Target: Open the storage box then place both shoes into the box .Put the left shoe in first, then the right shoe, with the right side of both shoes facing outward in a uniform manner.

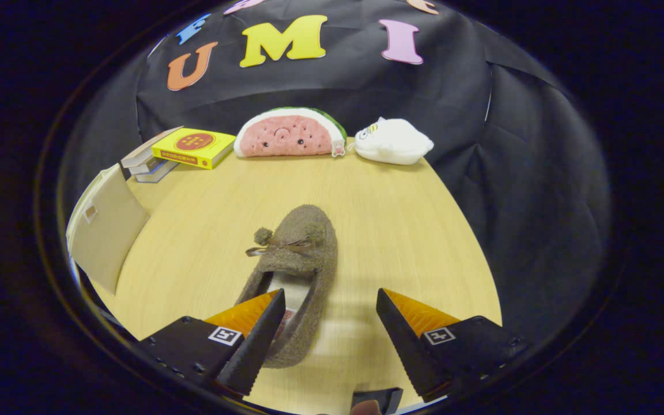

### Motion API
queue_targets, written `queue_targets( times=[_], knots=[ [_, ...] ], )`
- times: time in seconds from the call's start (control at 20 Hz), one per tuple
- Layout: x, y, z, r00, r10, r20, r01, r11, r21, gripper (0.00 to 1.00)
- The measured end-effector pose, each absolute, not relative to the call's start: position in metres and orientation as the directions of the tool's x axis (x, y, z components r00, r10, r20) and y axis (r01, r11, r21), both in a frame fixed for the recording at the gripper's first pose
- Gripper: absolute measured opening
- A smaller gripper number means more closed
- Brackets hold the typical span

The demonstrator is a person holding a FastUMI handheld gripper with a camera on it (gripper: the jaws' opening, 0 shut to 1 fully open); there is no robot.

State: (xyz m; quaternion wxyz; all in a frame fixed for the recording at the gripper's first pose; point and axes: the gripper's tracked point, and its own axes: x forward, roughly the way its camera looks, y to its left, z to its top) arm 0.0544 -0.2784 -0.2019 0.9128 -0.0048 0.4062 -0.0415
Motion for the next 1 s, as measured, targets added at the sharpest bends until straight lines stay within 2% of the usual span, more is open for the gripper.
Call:
queue_targets(
  times=[0.2,0.25,0.4,0.5,0.55,0.8,1.0],
  knots=[
    [0.061,-0.273,-0.216,0.627,-0.053,-0.777,0.086,0.996,0.001,0.45],
    [0.059,-0.272,-0.216,0.618,-0.049,-0.785,0.090,0.996,0.009,0.46],
    [0.058,-0.274,-0.214,0.609,-0.048,-0.792,0.104,0.994,0.020,0.12],
    [0.059,-0.274,-0.216,0.610,-0.062,-0.790,0.113,0.994,0.010,0.14],
    [0.060,-0.275,-0.217,0.606,-0.065,-0.793,0.115,0.993,0.007,0.01],
    [0.052,-0.263,-0.209,0.620,0.025,-0.784,0.199,0.962,0.189,0.01],
    [0.048,-0.249,-0.205,0.633,0.043,-0.773,0.237,0.939,0.247,0.00]
  ],
)
